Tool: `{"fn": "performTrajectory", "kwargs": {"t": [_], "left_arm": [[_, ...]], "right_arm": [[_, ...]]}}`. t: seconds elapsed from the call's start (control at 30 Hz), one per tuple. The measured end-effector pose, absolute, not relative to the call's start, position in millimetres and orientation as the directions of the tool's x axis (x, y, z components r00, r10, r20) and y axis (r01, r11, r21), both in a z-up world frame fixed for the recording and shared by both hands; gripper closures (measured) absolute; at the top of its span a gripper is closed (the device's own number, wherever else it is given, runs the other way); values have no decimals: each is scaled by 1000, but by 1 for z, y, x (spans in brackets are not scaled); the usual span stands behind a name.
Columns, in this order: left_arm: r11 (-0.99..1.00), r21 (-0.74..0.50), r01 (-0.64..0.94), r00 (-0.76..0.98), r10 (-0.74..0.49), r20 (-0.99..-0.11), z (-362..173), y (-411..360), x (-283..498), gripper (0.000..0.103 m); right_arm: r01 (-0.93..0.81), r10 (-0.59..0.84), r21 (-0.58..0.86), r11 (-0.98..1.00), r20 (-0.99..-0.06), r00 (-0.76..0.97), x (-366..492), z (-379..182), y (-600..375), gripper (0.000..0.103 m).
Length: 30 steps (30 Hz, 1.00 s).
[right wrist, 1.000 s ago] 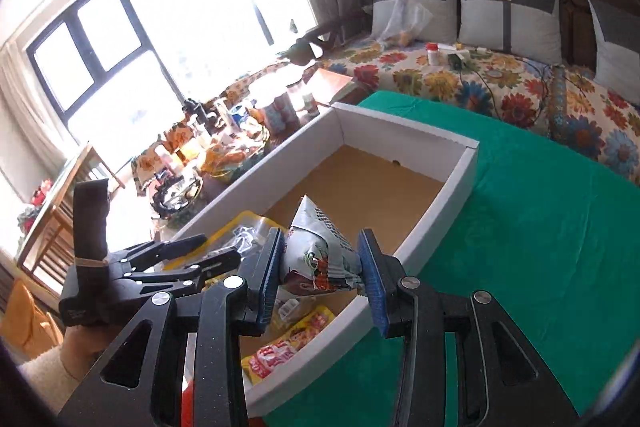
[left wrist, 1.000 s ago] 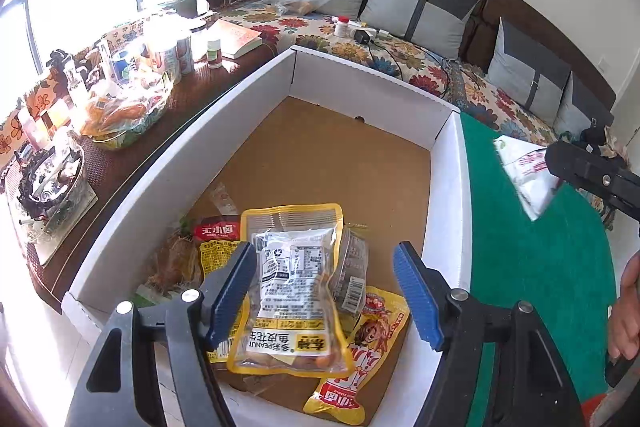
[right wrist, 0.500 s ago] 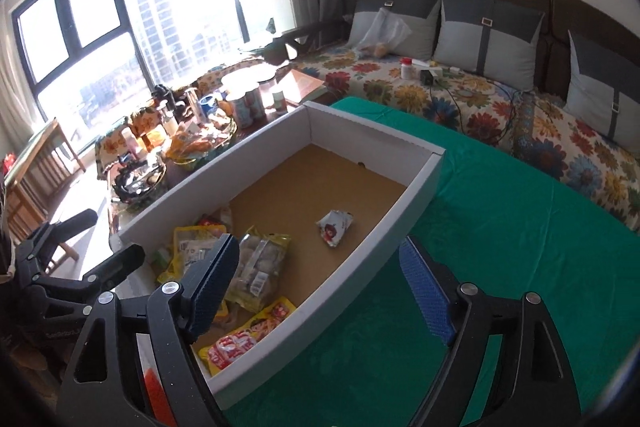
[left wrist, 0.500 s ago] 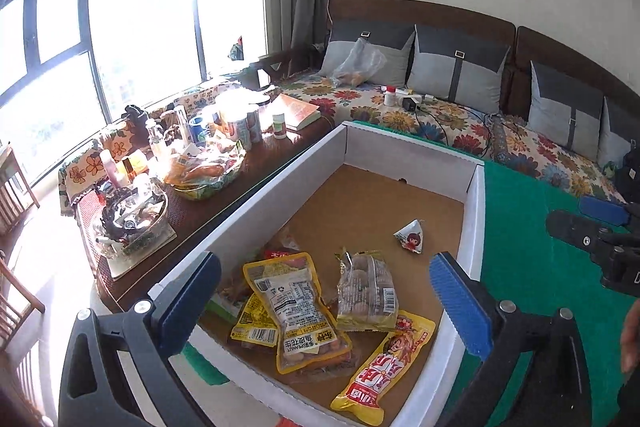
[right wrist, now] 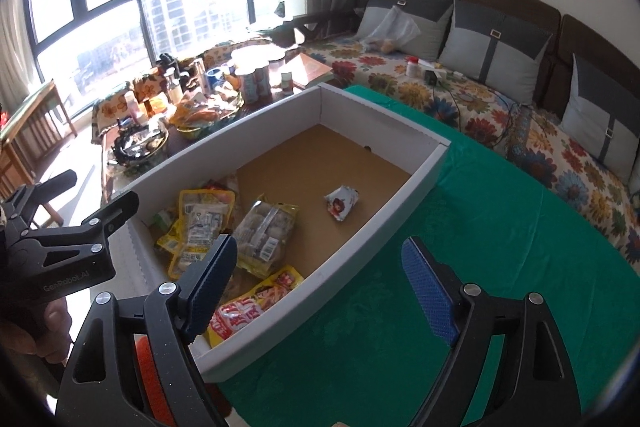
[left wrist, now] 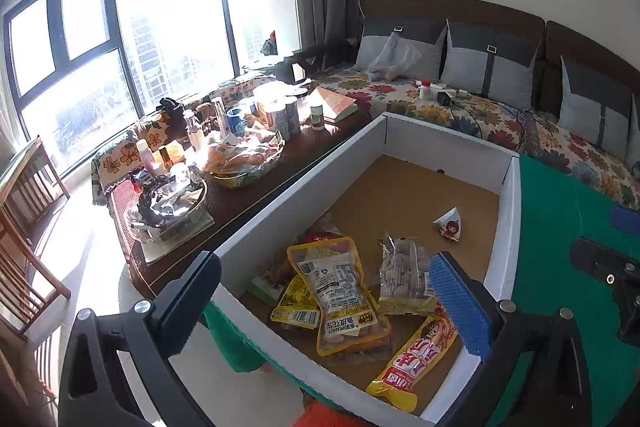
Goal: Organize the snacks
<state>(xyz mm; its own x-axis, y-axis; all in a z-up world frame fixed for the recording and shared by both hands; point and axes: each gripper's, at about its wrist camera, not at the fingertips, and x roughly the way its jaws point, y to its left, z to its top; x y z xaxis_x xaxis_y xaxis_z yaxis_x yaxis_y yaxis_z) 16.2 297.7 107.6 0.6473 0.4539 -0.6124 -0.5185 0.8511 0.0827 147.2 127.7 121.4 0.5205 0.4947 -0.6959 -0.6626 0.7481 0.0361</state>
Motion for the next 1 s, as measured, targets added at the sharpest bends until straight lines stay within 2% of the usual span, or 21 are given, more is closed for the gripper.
{"fn": "performTrajectory", "kwargs": {"t": [0.17, 0.57, 0.87, 1.0], "left_arm": [[826, 146, -544, 605, 508, -613, 104, 299, 15, 0], [853, 94, -513, 602, 436, -669, 100, 310, 13, 0], [869, 38, -494, 608, 376, -700, 111, 315, 10, 0], [865, 12, -502, 589, 352, -727, 113, 320, 10, 0]], "right_arm": [[-661, 484, 33, 750, -708, 514, 144, 121, 138, 16], [-650, 464, 44, 759, -737, 492, 142, 114, 150, 16], [-644, 422, -8, 765, -749, 511, 139, 123, 153, 16], [-642, 450, 35, 766, -742, 496, 140, 128, 153, 16]]}}
